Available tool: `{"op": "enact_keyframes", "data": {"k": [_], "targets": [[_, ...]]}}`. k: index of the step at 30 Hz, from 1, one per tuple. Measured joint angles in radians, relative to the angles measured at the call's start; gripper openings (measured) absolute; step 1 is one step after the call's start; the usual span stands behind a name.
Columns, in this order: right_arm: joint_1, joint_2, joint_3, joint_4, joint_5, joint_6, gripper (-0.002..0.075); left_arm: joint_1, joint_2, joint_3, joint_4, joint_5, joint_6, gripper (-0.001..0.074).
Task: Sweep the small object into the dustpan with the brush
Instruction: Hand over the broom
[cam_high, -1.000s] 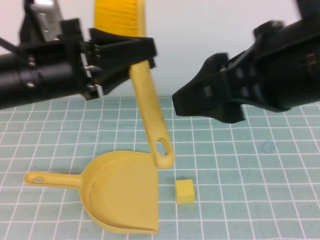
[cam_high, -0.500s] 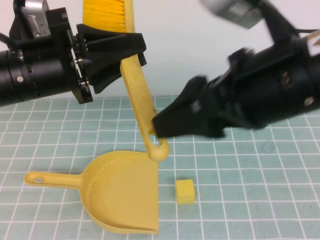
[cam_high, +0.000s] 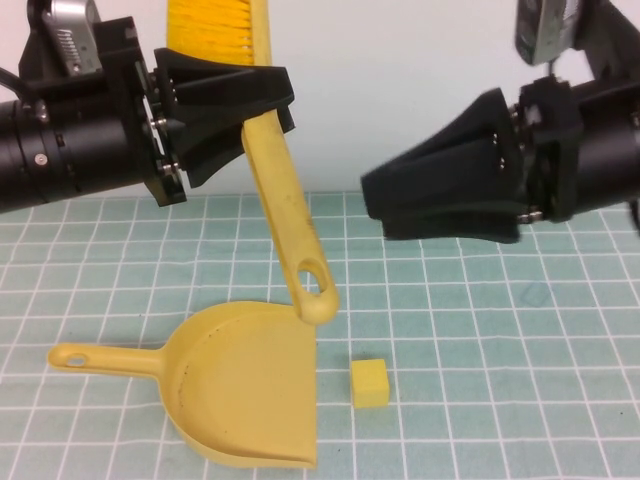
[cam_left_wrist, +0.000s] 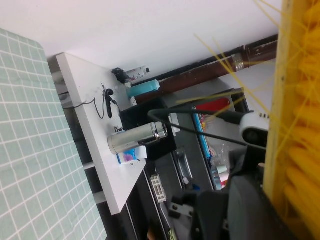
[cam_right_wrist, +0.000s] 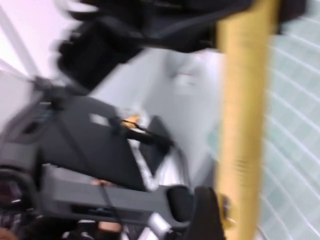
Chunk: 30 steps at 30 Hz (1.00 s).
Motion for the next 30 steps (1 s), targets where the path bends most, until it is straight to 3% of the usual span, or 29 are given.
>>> {"op": "enact_keyframes", "data": {"k": [9,20,23,26,30], "targets": [[0.012,0.102,0.011,0.251,0.01,-0.186,0.0496,0.0,0.0,0.0,0.0,0.0,-0.002,0.0155],[0.124,0.208,0.016,0.348,-0.002,-0.324,0.0487,0.0,0.0,0.0,0.0,0.001,-0.003,0.0155],[0.143,0.208,0.003,0.356,0.0,-0.343,0.0396,0.0,0.0,0.0,0.0,0.001,-0.003,0.0155],[0.143,0.209,-0.007,0.358,-0.005,-0.348,0.0205,0.0,-0.002,-0.001,-0.007,0.005,-0.003,0.0155],[0.143,0.215,-0.01,0.362,-0.005,-0.33,0.0173,0.0,-0.004,-0.004,-0.007,0.007,0.035,0.0155]]}}
